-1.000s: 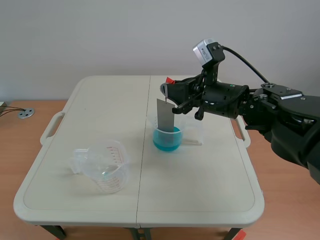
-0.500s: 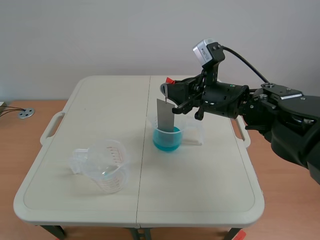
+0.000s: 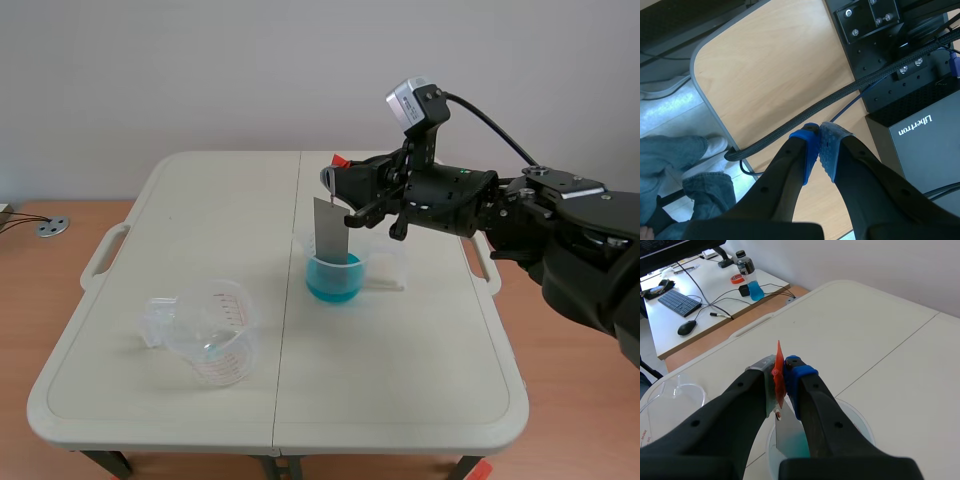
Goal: Hold the metal plate by the orange handle, dip it into the blue solution, take it out and point at it, then put the plate back in the beaker on the left.
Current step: 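Hold the plate still in the solution, then raise the plate and point at it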
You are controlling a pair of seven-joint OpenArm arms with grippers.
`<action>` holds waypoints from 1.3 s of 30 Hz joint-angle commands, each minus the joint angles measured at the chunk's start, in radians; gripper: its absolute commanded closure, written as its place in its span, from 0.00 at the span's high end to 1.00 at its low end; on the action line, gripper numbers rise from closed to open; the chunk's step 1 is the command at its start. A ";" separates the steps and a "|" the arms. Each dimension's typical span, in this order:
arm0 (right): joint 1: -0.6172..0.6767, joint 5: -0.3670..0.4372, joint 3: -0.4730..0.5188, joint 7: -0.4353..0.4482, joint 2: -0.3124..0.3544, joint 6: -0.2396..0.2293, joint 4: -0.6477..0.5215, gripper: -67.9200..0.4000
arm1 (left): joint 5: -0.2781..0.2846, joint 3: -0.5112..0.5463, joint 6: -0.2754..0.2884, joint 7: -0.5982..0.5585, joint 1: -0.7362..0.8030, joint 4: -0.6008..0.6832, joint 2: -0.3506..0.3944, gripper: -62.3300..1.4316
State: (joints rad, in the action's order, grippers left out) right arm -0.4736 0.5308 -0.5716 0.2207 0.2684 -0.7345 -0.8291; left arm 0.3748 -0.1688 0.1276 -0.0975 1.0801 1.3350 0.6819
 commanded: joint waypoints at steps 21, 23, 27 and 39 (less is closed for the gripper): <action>-0.021 0.023 0.035 -0.032 0.000 -0.011 -0.092 0.03 | -0.001 0.001 0.003 -0.006 -0.003 0.006 -0.006 0.07; -0.018 0.027 0.035 -0.045 0.000 -0.011 -0.111 0.03 | -0.001 0.001 0.002 -0.006 -0.003 0.006 -0.006 0.07; -0.008 0.055 0.039 -0.071 0.000 -0.011 -0.140 0.03 | -0.001 0.001 0.002 -0.006 -0.003 0.006 -0.006 0.07; 0.014 0.135 0.098 -0.212 0.006 -0.011 -0.255 0.03 | -0.001 0.001 0.002 -0.006 -0.003 0.006 -0.006 0.07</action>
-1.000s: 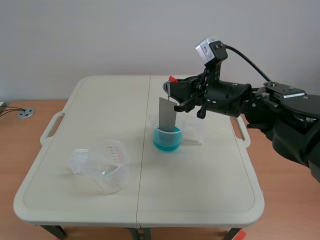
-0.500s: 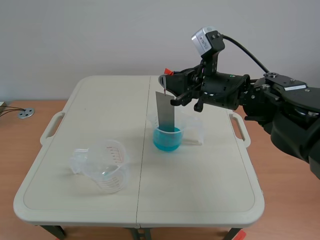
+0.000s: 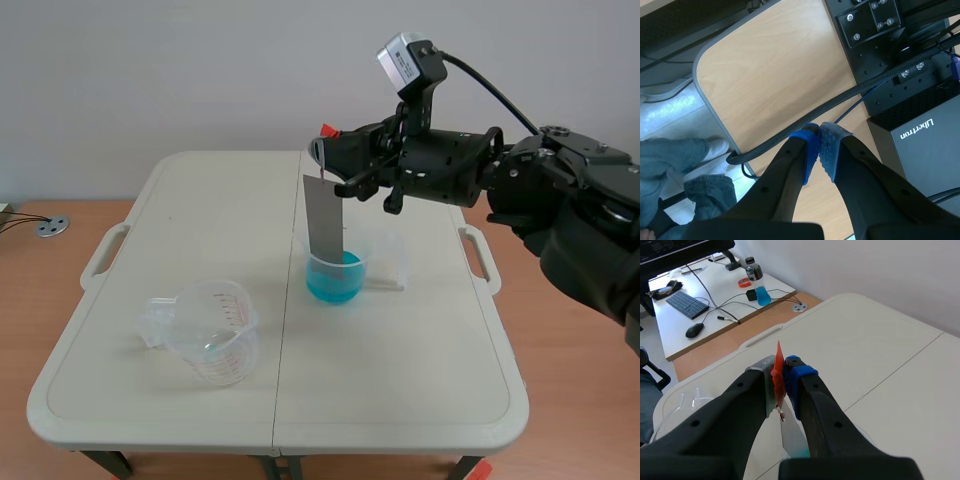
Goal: Hold the metal plate by the orange handle, dip it into the blue solution, take it out and point at it, then put the plate back in the beaker on the left.
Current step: 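Raise the plate and point at it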
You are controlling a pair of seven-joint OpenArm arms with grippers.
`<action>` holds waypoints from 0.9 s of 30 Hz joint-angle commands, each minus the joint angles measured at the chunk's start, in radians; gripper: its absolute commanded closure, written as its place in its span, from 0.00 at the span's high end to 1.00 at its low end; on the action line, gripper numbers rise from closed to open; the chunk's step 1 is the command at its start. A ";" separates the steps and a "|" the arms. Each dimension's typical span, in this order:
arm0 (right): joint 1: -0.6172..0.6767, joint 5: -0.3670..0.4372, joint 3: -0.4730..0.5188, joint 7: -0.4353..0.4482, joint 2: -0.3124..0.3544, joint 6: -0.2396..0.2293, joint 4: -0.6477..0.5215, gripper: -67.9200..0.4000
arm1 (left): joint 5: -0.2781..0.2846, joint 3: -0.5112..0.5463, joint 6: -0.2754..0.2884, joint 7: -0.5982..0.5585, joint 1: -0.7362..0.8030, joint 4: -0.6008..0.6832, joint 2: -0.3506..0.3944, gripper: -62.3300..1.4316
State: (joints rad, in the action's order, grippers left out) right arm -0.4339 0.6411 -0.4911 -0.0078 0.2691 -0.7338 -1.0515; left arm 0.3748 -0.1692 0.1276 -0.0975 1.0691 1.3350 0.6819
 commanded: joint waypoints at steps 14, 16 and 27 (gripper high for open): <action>0.019 0.093 0.095 -0.116 0.005 -0.012 -0.176 0.03 | -0.001 0.001 0.002 -0.006 0.008 0.006 -0.006 0.07; 0.031 0.097 0.105 -0.131 0.006 -0.012 -0.206 0.03 | -0.001 0.003 -0.002 -0.007 0.008 0.006 -0.005 0.07; 0.070 0.117 0.174 -0.202 0.011 -0.012 -0.352 0.03 | 0.008 0.199 -0.005 -0.017 -0.079 0.045 0.066 0.07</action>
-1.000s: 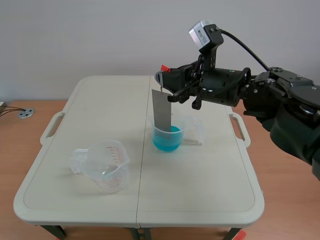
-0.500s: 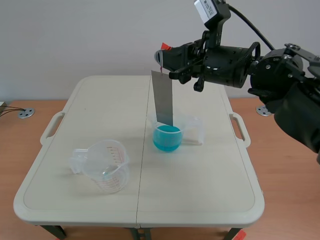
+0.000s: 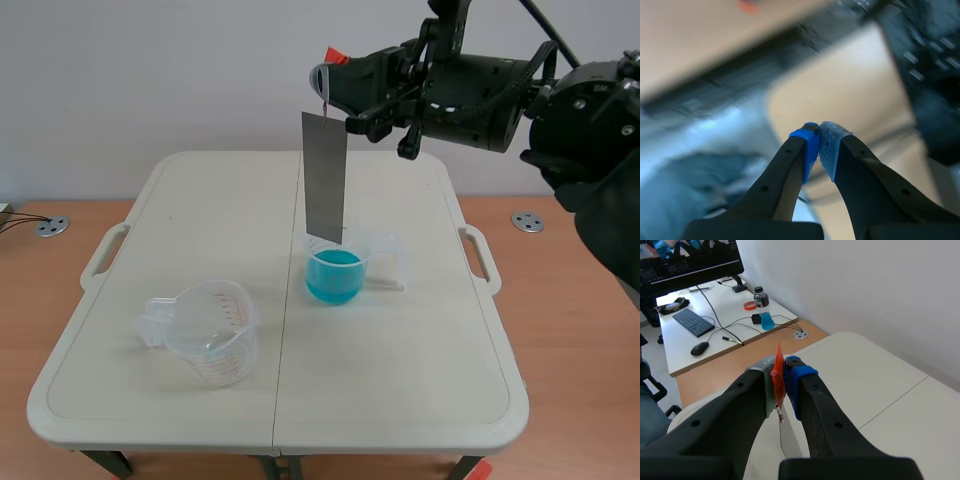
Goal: Hold the metal plate by the orange handle, dip it into the blue solution, take it out and point at it, then put the plate back in the beaker on the left.
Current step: 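Raise the plate and point at it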
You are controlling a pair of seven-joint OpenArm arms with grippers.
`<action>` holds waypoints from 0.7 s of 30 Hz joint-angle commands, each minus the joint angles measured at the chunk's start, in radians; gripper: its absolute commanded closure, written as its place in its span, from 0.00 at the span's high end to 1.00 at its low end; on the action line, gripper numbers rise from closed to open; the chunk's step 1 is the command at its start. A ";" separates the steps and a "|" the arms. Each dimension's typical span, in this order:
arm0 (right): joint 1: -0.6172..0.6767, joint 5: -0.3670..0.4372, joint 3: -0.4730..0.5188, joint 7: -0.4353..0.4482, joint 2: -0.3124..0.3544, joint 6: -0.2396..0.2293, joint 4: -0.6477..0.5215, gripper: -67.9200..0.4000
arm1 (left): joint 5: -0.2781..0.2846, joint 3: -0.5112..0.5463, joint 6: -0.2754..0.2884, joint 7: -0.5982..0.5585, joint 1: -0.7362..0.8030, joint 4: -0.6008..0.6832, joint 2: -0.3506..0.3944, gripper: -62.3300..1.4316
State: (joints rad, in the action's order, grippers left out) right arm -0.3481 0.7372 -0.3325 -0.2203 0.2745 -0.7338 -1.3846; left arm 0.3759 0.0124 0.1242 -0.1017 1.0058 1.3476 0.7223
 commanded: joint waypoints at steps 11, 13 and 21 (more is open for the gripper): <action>-0.017 0.087 0.098 -0.081 0.006 -0.012 -0.107 0.03 | 0.138 0.086 0.077 -0.005 -0.287 0.087 0.231 0.07; -0.017 0.089 0.100 -0.085 0.008 -0.012 -0.116 0.03 | 0.138 0.070 0.122 -0.004 -0.360 0.087 0.244 0.07; -0.018 0.159 0.109 -0.112 0.019 -0.012 -0.125 0.03 | 0.137 -0.117 0.209 0.090 -0.708 0.085 0.235 0.07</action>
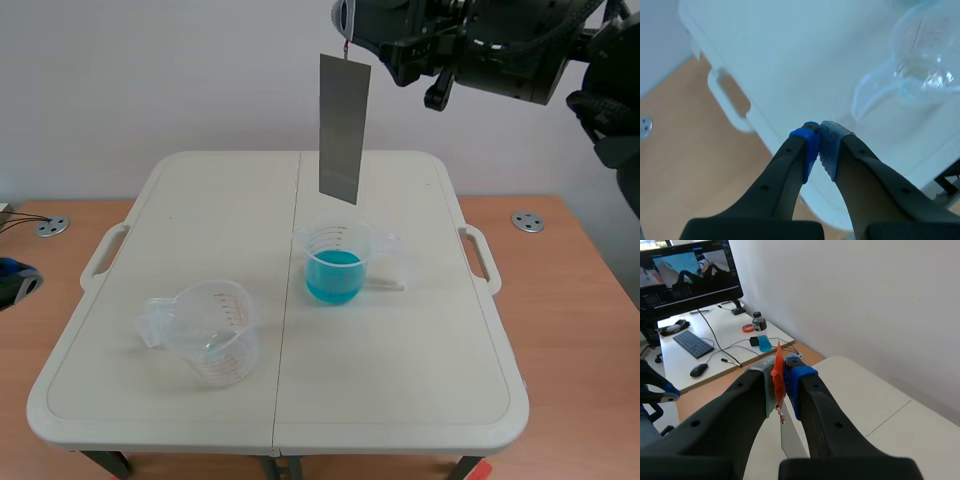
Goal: Hold the metal plate by the orange handle, dip it into the blue solution, take it out and point at it, then put the plate back in the beaker on the left.
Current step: 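Raise the plate and point at it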
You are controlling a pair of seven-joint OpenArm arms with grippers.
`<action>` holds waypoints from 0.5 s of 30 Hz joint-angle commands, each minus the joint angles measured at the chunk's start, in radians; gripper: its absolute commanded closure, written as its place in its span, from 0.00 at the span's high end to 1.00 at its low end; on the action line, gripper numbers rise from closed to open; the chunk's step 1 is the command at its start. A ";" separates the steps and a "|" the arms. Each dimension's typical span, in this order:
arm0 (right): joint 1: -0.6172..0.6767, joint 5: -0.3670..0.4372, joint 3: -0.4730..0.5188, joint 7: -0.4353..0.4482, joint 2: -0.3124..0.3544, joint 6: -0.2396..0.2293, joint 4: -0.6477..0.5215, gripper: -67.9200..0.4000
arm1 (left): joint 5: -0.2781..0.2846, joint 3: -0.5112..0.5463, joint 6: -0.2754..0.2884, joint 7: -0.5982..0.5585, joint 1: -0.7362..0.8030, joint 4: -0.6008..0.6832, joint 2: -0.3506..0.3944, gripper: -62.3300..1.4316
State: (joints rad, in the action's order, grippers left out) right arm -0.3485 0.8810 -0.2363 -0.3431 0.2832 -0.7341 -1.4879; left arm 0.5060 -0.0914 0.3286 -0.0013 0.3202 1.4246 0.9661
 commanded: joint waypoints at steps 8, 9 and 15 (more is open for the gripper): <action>-0.017 0.026 0.015 -0.010 0.011 -0.011 -0.021 0.03 | -0.012 -0.287 0.008 0.071 -0.367 -0.004 -0.117 0.07; -0.017 0.028 0.015 -0.010 0.011 -0.011 -0.021 0.03 | -0.027 -0.317 0.008 0.077 -0.401 -0.012 -0.140 0.07; -0.017 0.029 0.015 -0.011 0.011 -0.011 -0.021 0.03 | -0.118 -0.456 0.007 0.099 -0.559 -0.092 -0.277 0.07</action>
State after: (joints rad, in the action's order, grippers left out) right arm -0.3485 0.8909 -0.2348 -0.3683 0.2832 -0.7338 -1.4879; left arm 0.3836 -0.5606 0.3378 0.1051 -0.2329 1.3350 0.6945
